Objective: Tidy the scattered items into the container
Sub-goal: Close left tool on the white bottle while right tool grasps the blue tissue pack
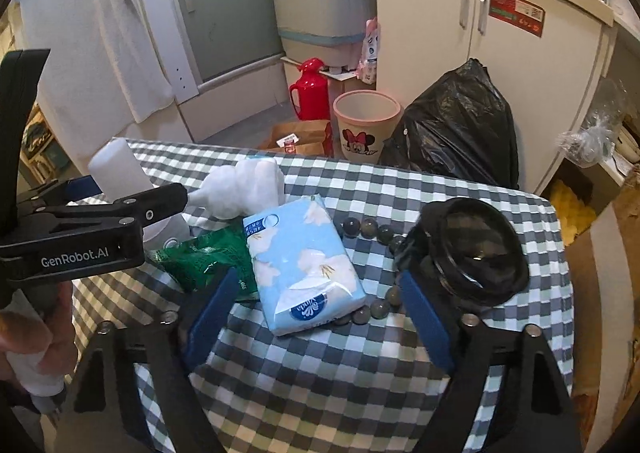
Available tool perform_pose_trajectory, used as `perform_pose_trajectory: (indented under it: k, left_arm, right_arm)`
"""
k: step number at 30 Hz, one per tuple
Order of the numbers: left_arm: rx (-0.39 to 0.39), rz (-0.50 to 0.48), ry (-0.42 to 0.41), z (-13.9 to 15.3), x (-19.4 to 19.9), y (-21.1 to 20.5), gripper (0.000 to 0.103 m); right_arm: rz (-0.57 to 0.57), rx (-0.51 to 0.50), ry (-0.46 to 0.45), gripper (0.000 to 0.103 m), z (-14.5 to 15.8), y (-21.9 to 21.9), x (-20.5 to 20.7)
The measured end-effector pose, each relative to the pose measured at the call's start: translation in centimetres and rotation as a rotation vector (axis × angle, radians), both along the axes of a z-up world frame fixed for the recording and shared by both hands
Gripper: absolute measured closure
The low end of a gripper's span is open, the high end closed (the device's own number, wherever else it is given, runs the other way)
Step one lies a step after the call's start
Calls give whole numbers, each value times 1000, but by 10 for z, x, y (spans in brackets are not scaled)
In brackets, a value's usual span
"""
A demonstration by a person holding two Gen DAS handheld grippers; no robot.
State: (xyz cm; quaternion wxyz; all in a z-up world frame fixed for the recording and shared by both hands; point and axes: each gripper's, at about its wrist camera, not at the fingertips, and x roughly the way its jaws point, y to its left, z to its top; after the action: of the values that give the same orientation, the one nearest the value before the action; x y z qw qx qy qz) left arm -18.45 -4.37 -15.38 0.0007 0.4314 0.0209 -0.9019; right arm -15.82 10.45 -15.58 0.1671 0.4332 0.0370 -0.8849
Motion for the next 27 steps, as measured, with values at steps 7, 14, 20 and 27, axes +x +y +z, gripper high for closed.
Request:
perform_pose_trajectory:
  k: [7,14,20,27]
  left_arm:
    - [-16,12,-17,-9,-6,0,0]
    - [-12,2,-43,-19,-8,0,27]
    - [5,-13,-58,-21,-5,-1,59]
    - [30,-10,-56,-17,6,-11,59]
  right_arm:
    - [17,26,-36,33,-16,-7,-8]
    - [17,54,-32,33,-23,-11,-10]
    - [16,73,-20,33,-26,-15,-11]
    - [12,85,-9,33,-26,-17,-11]
